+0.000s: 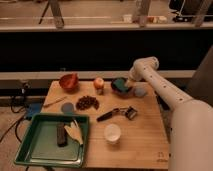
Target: Wipe purple bowl with sponge
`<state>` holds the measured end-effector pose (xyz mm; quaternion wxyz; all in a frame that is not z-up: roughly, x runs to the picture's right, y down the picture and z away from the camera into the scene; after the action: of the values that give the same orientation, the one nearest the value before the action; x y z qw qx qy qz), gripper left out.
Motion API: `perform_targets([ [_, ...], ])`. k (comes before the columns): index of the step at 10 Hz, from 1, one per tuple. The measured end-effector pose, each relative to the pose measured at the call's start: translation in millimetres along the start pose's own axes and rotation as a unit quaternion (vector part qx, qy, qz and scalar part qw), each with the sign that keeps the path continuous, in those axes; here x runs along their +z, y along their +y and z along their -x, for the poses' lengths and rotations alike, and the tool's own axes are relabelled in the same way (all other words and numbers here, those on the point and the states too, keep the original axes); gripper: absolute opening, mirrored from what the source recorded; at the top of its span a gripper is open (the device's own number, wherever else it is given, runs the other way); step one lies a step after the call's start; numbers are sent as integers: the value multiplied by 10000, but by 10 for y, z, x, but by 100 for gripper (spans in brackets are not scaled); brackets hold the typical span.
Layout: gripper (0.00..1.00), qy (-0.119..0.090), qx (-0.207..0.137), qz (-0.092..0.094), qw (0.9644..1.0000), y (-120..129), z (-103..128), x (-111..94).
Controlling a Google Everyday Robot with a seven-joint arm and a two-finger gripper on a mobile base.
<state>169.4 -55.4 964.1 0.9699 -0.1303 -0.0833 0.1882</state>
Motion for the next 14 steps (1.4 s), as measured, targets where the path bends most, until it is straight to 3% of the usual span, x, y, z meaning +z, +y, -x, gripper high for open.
perform_targets([
  [3,80,-51,86,160,9998,34,97,131],
  [7,80,-96,115,209,9997,32,163,226],
  [14,80,53,-80,-245,9997,8,222,353],
])
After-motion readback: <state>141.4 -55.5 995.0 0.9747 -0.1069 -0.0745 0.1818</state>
